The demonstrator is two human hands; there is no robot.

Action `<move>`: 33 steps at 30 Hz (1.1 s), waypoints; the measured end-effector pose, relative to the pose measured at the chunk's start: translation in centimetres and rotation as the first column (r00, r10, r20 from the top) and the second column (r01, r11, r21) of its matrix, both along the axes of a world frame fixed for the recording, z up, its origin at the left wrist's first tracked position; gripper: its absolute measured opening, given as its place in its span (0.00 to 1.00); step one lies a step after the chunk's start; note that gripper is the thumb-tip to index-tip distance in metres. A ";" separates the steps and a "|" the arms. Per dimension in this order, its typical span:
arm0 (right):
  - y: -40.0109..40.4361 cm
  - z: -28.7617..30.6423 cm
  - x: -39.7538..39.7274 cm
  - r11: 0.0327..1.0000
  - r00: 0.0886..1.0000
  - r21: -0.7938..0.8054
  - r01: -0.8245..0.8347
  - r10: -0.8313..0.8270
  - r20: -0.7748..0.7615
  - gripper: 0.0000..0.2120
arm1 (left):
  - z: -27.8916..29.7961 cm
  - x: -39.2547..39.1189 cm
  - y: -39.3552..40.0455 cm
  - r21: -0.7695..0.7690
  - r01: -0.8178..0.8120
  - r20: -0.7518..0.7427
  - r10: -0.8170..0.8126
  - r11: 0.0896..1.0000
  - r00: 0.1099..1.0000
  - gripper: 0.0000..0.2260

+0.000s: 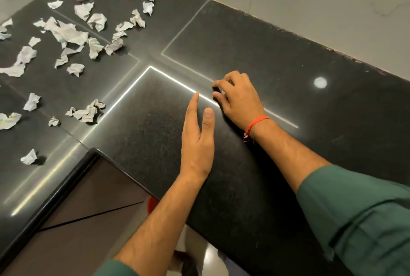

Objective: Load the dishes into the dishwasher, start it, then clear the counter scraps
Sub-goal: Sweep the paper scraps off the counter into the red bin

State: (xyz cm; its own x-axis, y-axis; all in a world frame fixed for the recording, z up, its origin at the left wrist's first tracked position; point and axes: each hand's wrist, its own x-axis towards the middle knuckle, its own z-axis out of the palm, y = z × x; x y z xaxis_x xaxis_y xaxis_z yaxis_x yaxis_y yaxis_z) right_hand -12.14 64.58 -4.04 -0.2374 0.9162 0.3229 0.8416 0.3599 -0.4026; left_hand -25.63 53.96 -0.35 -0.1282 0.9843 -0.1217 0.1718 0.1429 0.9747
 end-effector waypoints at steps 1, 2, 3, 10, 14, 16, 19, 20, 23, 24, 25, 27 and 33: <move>0.3 0.0 -0.1 1.000 1.000 -0.018 0.004 -0.005 -0.030 0.10 | -0.1 0.0 0.0 0.002 -0.011 0.006 0.011 1.000 1.000 0.29; 0.6 0.0 -0.1 0.999 0.998 -0.041 0.017 -0.019 -0.061 0.09 | -0.1 0.1 0.0 0.003 -0.020 0.011 0.020 1.000 1.000 0.30; 1.0 0.0 -0.2 0.997 0.994 -0.059 0.045 -0.050 -0.095 0.10 | -0.1 0.1 0.1 0.005 -0.027 0.016 0.027 1.000 1.000 0.30; 3.5 2.5 1.1 0.893 0.588 -0.373 0.253 -0.448 -0.673 0.20 | 0.2 -0.2 -0.4 -0.021 -0.033 0.041 0.034 0.999 0.999 0.23; 2.2 3.3 3.4 0.839 0.115 -0.543 -0.027 -0.537 -0.836 0.19 | 0.0 -0.2 -0.5 -0.020 0.002 0.001 -0.002 1.000 1.000 0.23; 1.0 3.3 4.5 0.827 -0.029 -0.550 -0.119 -0.556 -0.831 0.18 | -0.1 -0.1 -0.3 -0.008 0.048 -0.113 -0.049 0.999 0.992 0.22; -0.8 3.0 5.4 0.824 -0.190 -0.521 -0.221 -0.561 -0.806 0.18 | -0.8 -0.1 0.6 0.028 0.198 -0.568 -0.148 0.980 0.810 0.26; -1.3 2.9 5.5 0.826 -0.218 -0.514 -0.233 -0.559 -0.800 0.18 | -0.9 0.0 1.3 0.012 0.257 -0.677 -0.181 0.966 0.714 0.28; -2.2 3.1 5.3 0.830 -0.242 -0.506 -0.234 -0.554 -0.797 0.18 | -0.5 0.8 3.7 -0.034 0.427 -0.764 -0.299 0.904 0.572 0.30; -2.4 3.2 5.2 0.830 -0.242 -0.508 -0.230 -0.555 -0.796 0.18 | -0.3 1.2 4.5 -0.043 0.465 -0.766 -0.328 0.884 0.553 0.29; -2.5 3.3 5.1 0.829 -0.240 -0.512 -0.226 -0.557 -0.795 0.18 | -0.1 1.5 5.2 -0.045 0.494 -0.776 -0.342 0.868 0.530 0.27; -2.7 3.4 5.1 0.827 -0.233 -0.518 -0.216 -0.559 -0.796 0.18 | 0.3 2.2 6.2 -0.027 0.531 -0.810 -0.330 0.847 0.485 0.20; -3.5 3.2 4.7 0.827 -0.237 -0.529 -0.193 -0.562 -0.792 0.18 | 0.0 2.4 5.9 0.072 0.449 -0.837 -0.190 0.891 0.513 0.08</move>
State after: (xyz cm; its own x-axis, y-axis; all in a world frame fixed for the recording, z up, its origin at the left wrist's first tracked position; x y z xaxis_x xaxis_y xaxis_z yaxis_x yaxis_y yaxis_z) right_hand -7.40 61.11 -0.86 0.1872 0.8996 -0.3947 -0.6522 -0.1866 -0.7347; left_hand -23.19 59.82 -0.35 0.2869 0.9513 0.1125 0.8656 -0.3078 0.3949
